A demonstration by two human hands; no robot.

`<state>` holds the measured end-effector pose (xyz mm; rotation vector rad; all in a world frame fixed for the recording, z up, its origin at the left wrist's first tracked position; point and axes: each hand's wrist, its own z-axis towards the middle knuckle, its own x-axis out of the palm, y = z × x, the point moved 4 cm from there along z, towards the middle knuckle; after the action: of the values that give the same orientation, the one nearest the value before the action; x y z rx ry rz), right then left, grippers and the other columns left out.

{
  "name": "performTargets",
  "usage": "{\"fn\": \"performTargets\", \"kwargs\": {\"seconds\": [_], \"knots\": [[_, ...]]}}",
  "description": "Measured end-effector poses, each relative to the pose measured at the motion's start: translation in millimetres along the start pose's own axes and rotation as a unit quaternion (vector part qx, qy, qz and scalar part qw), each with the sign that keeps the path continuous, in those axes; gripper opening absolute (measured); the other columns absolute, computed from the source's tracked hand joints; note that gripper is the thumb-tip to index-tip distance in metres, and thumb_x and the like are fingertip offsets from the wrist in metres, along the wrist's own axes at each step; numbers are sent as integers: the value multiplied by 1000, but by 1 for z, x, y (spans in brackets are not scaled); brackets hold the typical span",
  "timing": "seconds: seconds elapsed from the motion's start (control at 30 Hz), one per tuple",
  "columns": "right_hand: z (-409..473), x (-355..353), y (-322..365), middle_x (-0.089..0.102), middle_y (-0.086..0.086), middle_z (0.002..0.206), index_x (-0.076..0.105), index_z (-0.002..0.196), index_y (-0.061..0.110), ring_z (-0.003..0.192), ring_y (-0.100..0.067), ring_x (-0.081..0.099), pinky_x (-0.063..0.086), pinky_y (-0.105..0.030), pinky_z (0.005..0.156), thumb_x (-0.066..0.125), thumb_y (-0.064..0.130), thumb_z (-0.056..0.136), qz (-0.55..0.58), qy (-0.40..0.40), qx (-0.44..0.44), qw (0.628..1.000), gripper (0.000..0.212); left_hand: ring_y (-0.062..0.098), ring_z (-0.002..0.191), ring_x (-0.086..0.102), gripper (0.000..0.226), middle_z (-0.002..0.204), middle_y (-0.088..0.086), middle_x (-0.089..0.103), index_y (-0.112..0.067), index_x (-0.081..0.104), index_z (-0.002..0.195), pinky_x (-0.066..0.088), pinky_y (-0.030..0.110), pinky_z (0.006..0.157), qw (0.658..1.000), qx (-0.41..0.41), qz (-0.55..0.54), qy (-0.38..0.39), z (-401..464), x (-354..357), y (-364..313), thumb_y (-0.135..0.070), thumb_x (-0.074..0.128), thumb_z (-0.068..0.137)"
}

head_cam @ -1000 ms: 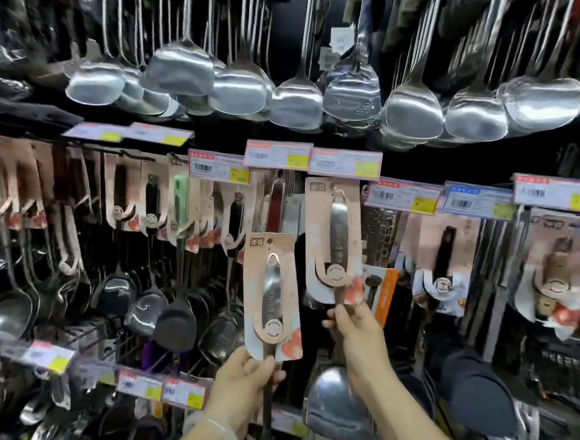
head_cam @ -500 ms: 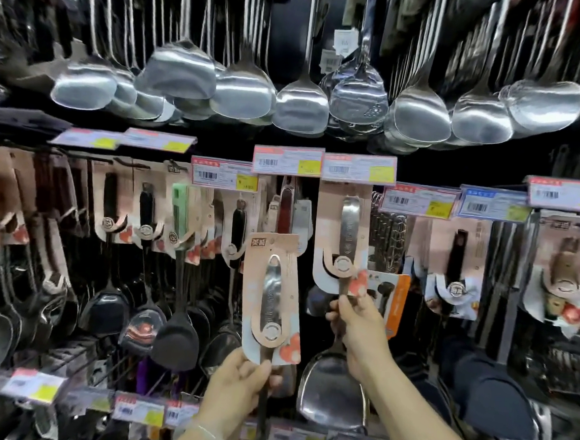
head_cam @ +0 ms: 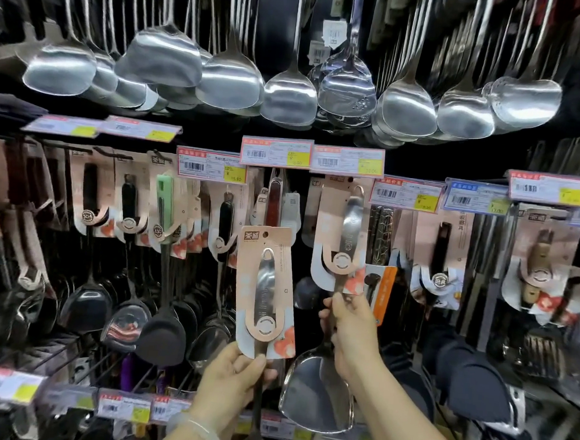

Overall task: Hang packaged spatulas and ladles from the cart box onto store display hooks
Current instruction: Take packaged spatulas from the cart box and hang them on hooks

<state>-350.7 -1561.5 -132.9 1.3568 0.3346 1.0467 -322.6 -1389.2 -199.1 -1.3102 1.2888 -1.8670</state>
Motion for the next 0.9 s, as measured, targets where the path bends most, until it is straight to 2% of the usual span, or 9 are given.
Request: {"fn": "performTargets", "kwargs": {"seconds": [0.1,0.23,0.33,0.57,0.7,0.8,0.9], "knots": [[-1,-4,-1,62,8,67,58,92,21,54,-3,54,46,-21,58,47,11,95,-22,0,-12,1000,16,19,64,68,21,78,13,73,-4,59,104,59,32,66,1000,-2,-5,-3,-1,0,0,6,52,87],[2,0,2,64,12,60,58,88,24,51,0,55,46,-21,59,47,12,95,-33,7,-27,999,18,18,61,68,20,74,13,71,-2,58,103,59,30,61,1000,1,-15,-7,-5,1,-1,7,51,87],[5,0,2,62,9,64,57,84,24,51,-2,54,46,-23,59,47,11,95,-38,0,-24,999,19,18,62,67,19,79,17,68,-2,57,104,59,30,64,1000,3,-12,-15,-7,2,-1,7,51,87],[20,0,-5,57,1,72,55,85,22,56,-9,52,44,-23,54,44,13,96,-69,1,26,997,18,19,61,67,19,73,13,70,-3,58,102,58,26,61,1000,0,-12,-25,-13,3,-3,7,51,87],[39,9,-6,55,-1,72,53,82,18,59,-10,51,43,-21,53,42,12,97,-91,-4,56,994,20,17,60,68,18,70,9,72,-5,58,101,53,31,68,1000,-1,-3,-31,-13,5,-7,6,51,88],[53,16,-12,54,0,71,51,82,18,59,-9,50,40,-18,49,41,13,98,-99,-10,73,992,19,16,60,68,19,68,7,72,-6,58,101,56,29,65,1000,-2,1,-25,-11,7,-9,5,50,89],[66,22,-19,52,1,70,49,85,16,58,-8,48,38,-14,40,38,12,99,-100,-9,80,992,18,15,56,66,17,64,5,71,-4,57,100,57,24,56,1000,-4,-3,-19,-10,11,-12,7,50,89]]}}
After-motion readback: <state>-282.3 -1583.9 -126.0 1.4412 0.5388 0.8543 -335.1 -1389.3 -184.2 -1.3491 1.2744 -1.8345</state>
